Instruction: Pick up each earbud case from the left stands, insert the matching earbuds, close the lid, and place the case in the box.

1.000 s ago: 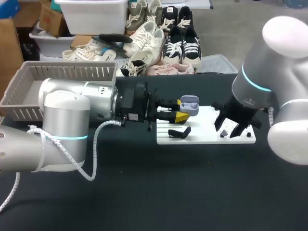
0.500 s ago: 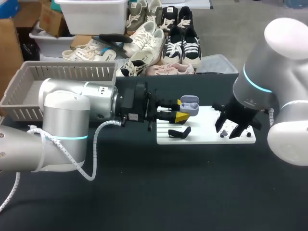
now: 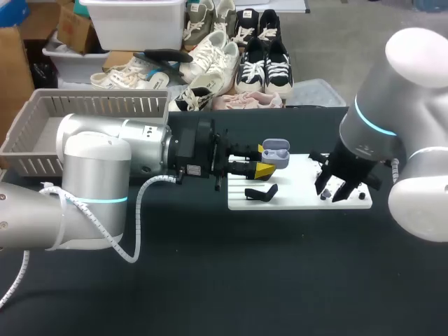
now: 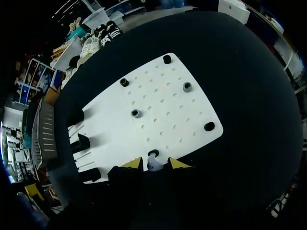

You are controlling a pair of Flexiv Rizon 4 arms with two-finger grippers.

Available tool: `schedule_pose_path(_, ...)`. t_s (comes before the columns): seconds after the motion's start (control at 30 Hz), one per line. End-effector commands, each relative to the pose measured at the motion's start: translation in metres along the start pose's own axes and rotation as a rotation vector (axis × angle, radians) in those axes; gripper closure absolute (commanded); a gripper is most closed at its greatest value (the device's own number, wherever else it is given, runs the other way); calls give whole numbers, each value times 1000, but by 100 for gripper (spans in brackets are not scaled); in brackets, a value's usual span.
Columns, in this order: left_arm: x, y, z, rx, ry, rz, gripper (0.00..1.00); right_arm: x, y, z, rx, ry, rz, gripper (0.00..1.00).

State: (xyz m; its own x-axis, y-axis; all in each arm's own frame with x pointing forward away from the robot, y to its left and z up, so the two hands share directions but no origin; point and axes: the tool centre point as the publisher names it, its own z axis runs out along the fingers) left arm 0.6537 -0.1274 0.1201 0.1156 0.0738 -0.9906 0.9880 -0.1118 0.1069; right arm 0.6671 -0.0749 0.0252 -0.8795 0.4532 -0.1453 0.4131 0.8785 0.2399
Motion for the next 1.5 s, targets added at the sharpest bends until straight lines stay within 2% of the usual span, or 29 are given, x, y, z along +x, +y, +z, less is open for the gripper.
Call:
schedule_pose_path(0.03,0,0,0,-2,-1,1,100,0,0,2,3,0,-1,70)
schedule_pose_path(0.23,0,0,0,-2,-1,1,100,0,1,3,4,1,-7,71)
schedule_pose_path(0.37,0,0,0,-2,-1,1,100,0,2,3,6,0,-10,76)
schedule_pose_path(0.5,0,0,0,-2,-1,1,100,0,2,4,7,1,-13,84)
schedule_pose_path(0.57,0,0,0,-2,-1,1,100,0,2,4,7,1,-14,100)
schedule_pose_path(1.5,0,0,0,-2,-1,1,100,5,1,-7,-5,1,-9,100)
